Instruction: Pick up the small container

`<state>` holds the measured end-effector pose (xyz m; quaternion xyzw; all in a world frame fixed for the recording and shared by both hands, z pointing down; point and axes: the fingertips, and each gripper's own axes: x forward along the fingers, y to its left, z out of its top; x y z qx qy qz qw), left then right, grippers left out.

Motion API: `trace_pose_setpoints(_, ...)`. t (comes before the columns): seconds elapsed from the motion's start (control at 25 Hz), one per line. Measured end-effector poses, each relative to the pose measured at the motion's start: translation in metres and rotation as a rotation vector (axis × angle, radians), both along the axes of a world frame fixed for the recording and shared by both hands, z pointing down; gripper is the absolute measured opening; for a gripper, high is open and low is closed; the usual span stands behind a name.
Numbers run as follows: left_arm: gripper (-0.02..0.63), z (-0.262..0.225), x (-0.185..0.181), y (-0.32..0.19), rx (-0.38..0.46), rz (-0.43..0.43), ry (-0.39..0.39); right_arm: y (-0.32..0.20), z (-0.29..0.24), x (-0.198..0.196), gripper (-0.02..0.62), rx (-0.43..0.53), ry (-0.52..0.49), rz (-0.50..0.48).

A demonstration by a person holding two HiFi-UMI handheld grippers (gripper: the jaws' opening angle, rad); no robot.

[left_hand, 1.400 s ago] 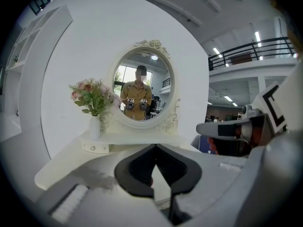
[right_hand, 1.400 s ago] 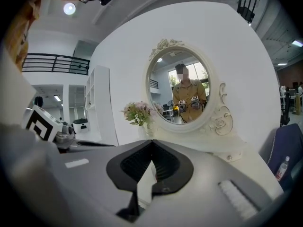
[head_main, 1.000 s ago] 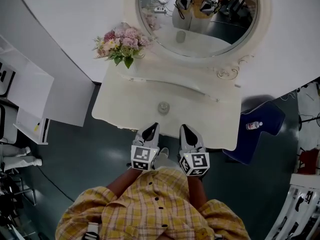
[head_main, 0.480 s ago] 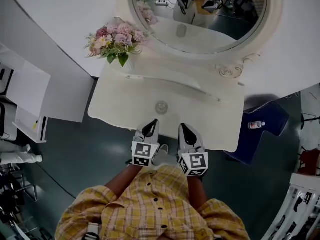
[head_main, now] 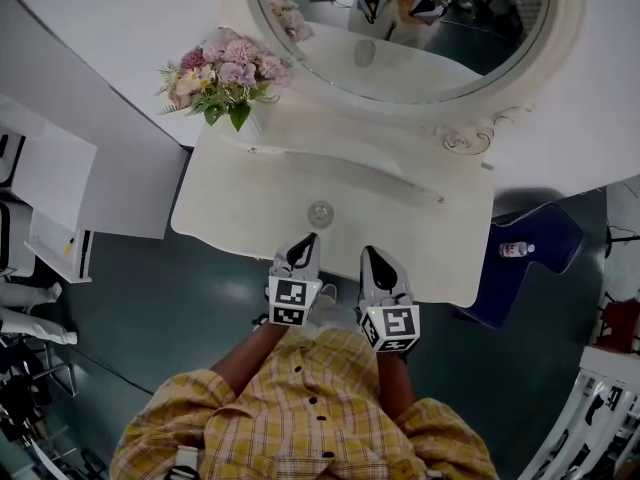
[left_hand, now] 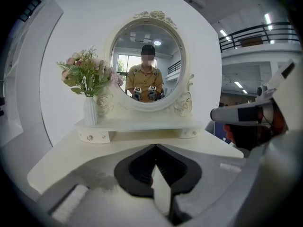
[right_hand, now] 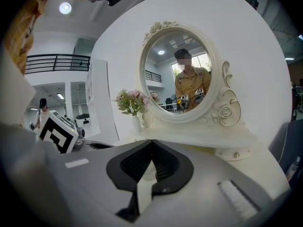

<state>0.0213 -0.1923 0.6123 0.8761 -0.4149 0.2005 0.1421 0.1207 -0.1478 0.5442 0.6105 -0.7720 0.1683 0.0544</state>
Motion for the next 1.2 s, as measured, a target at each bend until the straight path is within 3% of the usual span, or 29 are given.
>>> trace_pose_setpoints(0.52,0.017,0.038,0.007,-0.017,-0.060,-0.021,-0.026,-0.002,0.015,0.009,0.002,-0.027,-0.001,0.005)
trace_pose_setpoints(1.2,0.215,0.092,0.014,-0.030,-0.132,-0.002,-0.075,-0.006,0.030,0.006,0.002,-0.052,0.009,-0.006)
